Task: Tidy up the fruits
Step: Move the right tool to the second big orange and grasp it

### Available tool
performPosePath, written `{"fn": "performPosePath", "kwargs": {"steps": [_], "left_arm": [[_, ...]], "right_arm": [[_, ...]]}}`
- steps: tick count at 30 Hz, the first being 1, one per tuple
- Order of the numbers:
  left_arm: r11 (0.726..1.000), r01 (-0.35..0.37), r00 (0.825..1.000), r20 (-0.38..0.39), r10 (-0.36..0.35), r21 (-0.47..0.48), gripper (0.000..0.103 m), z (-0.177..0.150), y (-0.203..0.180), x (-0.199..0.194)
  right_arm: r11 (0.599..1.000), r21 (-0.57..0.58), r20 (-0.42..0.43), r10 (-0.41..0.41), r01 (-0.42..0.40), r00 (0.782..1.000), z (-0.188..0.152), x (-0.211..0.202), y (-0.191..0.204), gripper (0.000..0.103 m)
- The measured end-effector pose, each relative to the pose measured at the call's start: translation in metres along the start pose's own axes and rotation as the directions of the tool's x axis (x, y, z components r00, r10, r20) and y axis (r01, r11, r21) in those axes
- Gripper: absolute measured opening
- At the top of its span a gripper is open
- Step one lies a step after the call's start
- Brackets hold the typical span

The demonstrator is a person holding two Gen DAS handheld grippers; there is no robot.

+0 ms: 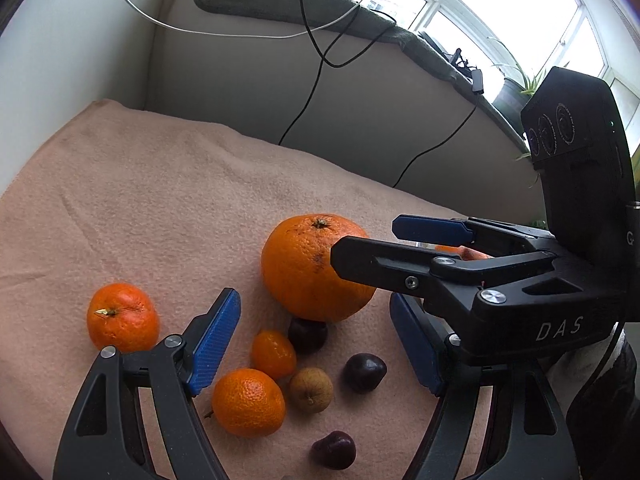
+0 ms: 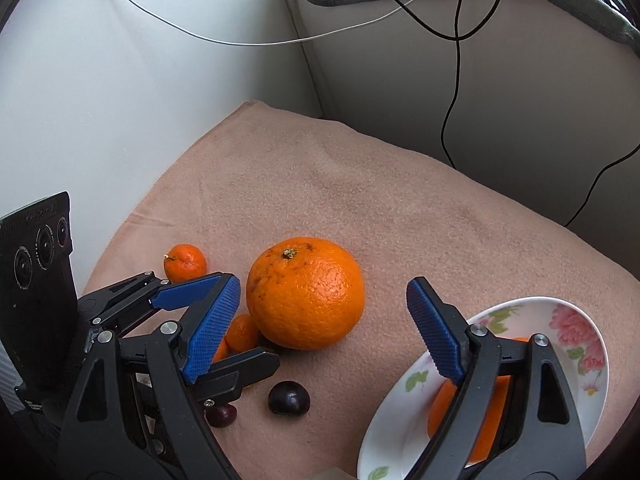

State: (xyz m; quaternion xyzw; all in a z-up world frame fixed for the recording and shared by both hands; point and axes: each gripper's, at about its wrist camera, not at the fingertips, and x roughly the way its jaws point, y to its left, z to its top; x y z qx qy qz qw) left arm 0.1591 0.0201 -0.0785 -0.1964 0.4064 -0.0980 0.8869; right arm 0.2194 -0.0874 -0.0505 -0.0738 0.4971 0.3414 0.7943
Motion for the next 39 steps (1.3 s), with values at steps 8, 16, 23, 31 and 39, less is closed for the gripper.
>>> {"fn": "performPosePath", "kwargs": {"steps": [8,16,23,31,39], "left_arm": [[1.000,0.014,1.000,-0.010,-0.014,0.002,0.076,0.003,-0.001,0.007],[1.000,0.025,1.000,-0.018,-0.025,0.001,0.075,0.005,-0.001,0.012],[1.000,0.028,0.999,-0.029,-0.028,0.004,0.071,0.007,-0.002,0.018],[1.000,0.017,1.000,-0.022,-0.017,0.015,0.063,0.006,-0.005,0.019],[1.000,0.011,1.000,-0.006,-0.011,0.023,0.063,0.000,-0.007,0.011]], "right_arm": [[0.999,-0.039,-0.058,0.027,-0.029,0.998,0.005,0.019,0.005,0.088],[0.998,-0.048,-0.089,0.036,-0.041,0.995,0.003,0.028,0.009,0.087],[0.998,-0.042,-0.106,0.039,-0.043,0.994,0.003,0.035,0.012,0.079],[0.998,-0.029,-0.099,0.046,-0.049,0.994,0.001,0.029,0.012,0.077],[0.999,-0.006,-0.090,0.053,-0.053,0.995,-0.003,0.023,0.012,0.077]]}}
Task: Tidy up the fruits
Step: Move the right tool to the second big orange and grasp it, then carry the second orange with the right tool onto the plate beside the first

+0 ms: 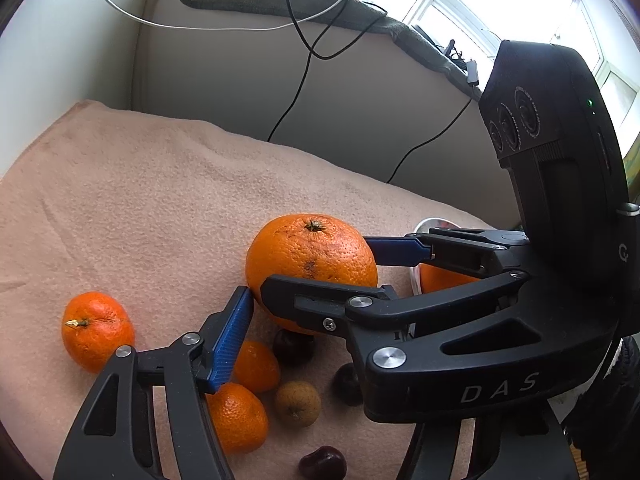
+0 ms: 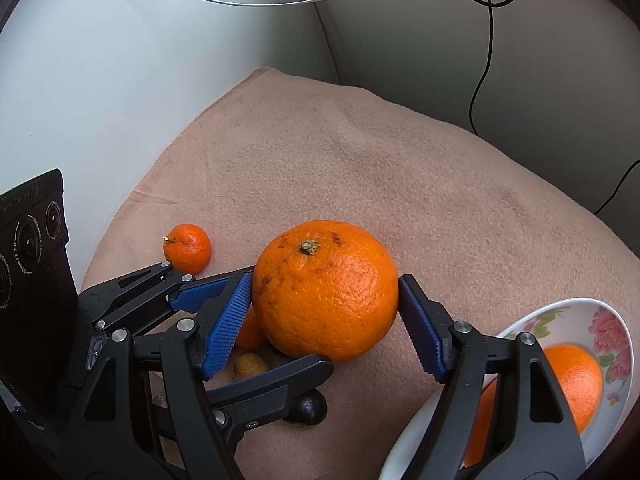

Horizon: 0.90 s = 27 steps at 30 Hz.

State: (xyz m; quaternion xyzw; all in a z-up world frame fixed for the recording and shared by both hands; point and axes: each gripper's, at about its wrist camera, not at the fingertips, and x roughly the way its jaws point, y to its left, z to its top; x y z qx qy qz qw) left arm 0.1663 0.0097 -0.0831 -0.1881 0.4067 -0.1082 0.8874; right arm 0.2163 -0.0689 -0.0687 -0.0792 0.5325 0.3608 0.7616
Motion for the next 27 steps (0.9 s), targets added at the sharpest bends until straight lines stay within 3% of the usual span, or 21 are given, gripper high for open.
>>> {"fn": "performPosePath", "kwargs": {"steps": [27], "left_arm": [[0.997,0.000,0.996,0.085,-0.007,0.084,0.063,-0.012,-0.049,-0.044]], "right_arm": [[0.999,-0.019,0.104,-0.027,0.029,0.994,-0.026,-0.061,0.020,0.076]]}}
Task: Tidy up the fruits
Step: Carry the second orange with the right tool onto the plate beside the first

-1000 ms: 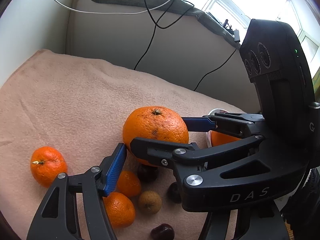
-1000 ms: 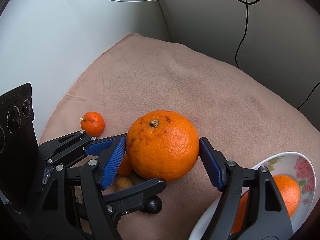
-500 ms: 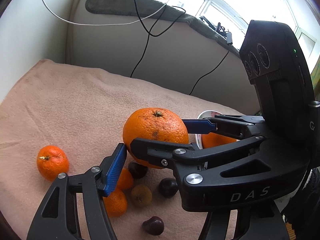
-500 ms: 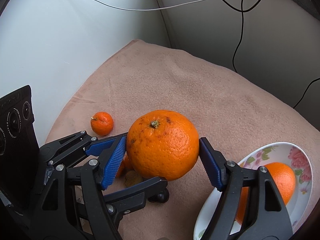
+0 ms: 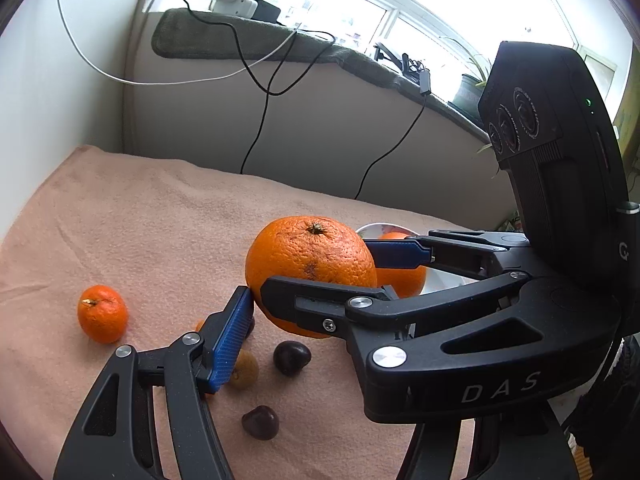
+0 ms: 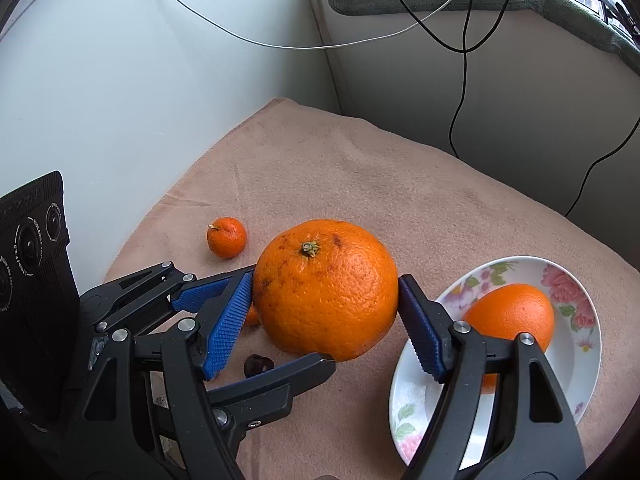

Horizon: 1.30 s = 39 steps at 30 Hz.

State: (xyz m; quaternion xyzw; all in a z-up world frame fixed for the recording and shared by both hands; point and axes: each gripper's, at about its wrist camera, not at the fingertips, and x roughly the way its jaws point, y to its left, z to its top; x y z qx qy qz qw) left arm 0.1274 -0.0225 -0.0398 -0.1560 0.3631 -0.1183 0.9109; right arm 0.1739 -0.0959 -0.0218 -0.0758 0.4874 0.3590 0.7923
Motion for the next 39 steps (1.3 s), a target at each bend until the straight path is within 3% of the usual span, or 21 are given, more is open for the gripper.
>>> {"fn": "performPosePath", "kwargs": {"steps": [17,39], "left_arm": [[0.996,0.056,0.998,0.001,-0.056,0.075,0.063,-0.014,-0.059,0.000],[0.983,0.135,0.989,-0.079,-0.126,0.128,0.063,-0.020,-0.118,0.042]], "right_arm": [[0.998,0.051,0.055,-0.051,0.048,0.997,-0.040,-0.050,-0.019,0.076],[0.983,0.151,0.048,-0.110,0.102,0.993,-0.086,-0.083,-0.075,0.076]]}}
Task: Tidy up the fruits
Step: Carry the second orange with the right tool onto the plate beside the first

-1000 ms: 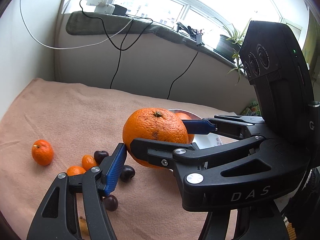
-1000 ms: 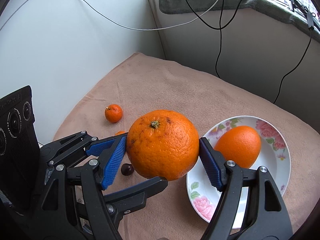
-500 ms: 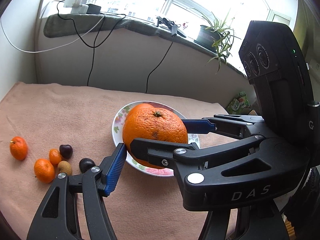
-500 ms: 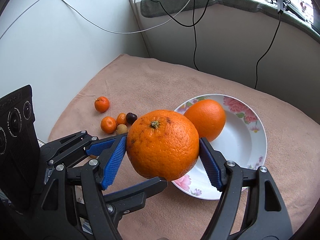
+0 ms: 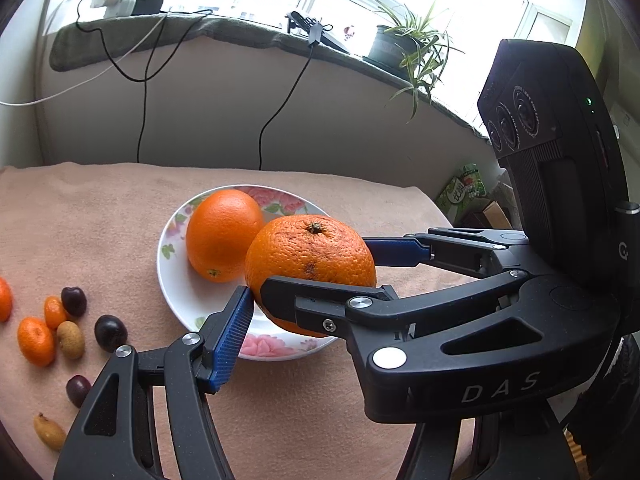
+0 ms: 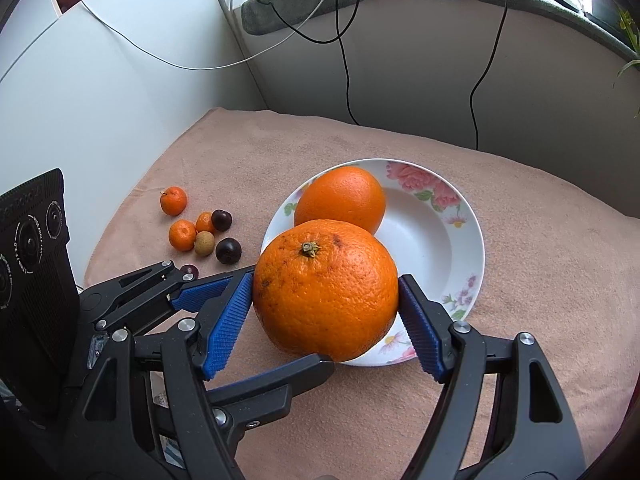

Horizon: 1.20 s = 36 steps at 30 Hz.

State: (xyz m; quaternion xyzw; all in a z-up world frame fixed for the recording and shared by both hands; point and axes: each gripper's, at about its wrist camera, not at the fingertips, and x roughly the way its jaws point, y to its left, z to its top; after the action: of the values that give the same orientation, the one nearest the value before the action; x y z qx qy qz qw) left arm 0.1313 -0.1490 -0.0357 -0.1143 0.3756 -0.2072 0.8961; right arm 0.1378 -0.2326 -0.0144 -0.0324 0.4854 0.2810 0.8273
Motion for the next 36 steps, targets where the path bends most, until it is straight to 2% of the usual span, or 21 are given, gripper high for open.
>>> {"fn": "performPosePath", "kwargs": {"steps": [17,36], "left_arm": [[1.000,0.013,0.999,-0.050,-0.013,0.011,0.063,-0.006,-0.009,0.018],[1.000,0.013,0.998,-0.069,-0.011,0.027,0.063,-0.004,-0.014,0.029]], "right_arm": [[0.999,0.039,-0.024,-0.005,0.006,1.000,-0.006,0.005,-0.033,0.076],[0.997,0.079,-0.038,-0.018,0.021,0.999,-0.009,0.012,-0.043,0.076]]}}
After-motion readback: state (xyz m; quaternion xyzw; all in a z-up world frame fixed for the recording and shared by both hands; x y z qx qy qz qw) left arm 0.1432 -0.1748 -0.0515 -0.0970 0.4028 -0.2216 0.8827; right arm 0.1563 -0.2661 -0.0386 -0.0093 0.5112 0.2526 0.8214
